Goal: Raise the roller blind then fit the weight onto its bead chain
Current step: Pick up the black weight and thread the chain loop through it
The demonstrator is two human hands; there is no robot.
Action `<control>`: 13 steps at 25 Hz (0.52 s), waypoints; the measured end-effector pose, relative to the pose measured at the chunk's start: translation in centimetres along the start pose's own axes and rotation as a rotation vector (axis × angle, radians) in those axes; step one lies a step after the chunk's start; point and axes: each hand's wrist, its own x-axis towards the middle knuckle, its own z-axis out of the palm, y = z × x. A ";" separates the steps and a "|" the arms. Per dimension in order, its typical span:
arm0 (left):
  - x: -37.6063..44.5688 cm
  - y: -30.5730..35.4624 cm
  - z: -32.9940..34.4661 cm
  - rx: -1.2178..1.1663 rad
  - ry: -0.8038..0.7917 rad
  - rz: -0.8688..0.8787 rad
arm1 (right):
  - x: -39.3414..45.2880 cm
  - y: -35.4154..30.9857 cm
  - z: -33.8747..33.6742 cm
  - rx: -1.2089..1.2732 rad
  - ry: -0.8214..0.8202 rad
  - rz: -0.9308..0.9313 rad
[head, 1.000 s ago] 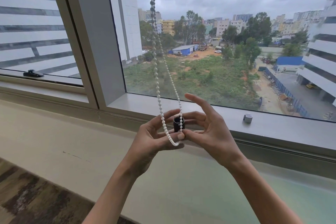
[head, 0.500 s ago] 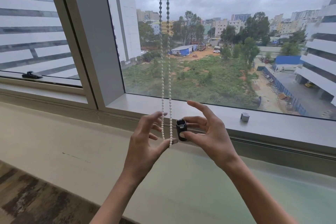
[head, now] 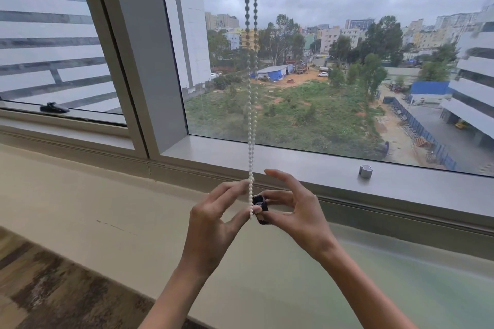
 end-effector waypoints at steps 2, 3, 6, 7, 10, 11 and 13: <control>0.1 0.2 0.1 -0.023 0.033 -0.055 | -0.1 0.0 0.0 -0.005 -0.002 -0.002; 0.0 0.1 0.2 -0.013 0.047 -0.063 | -0.1 0.0 0.0 -0.012 -0.002 -0.002; -0.3 -0.5 0.5 0.023 0.042 -0.014 | -0.2 0.1 -0.2 -0.008 -0.002 -0.003; -0.3 -0.6 0.5 0.000 0.028 -0.031 | -0.2 0.1 -0.3 -0.008 -0.001 -0.002; 0.4 -0.3 0.3 -0.150 -0.088 -0.186 | -0.2 0.2 -0.4 0.001 0.000 -0.001; 0.7 -0.2 0.2 -0.186 -0.148 -0.232 | -0.3 0.1 -0.5 0.013 -0.002 -0.004; 1.1 -0.1 0.2 -0.291 -0.266 -0.329 | -0.3 -0.2 -0.5 0.033 -0.012 -0.016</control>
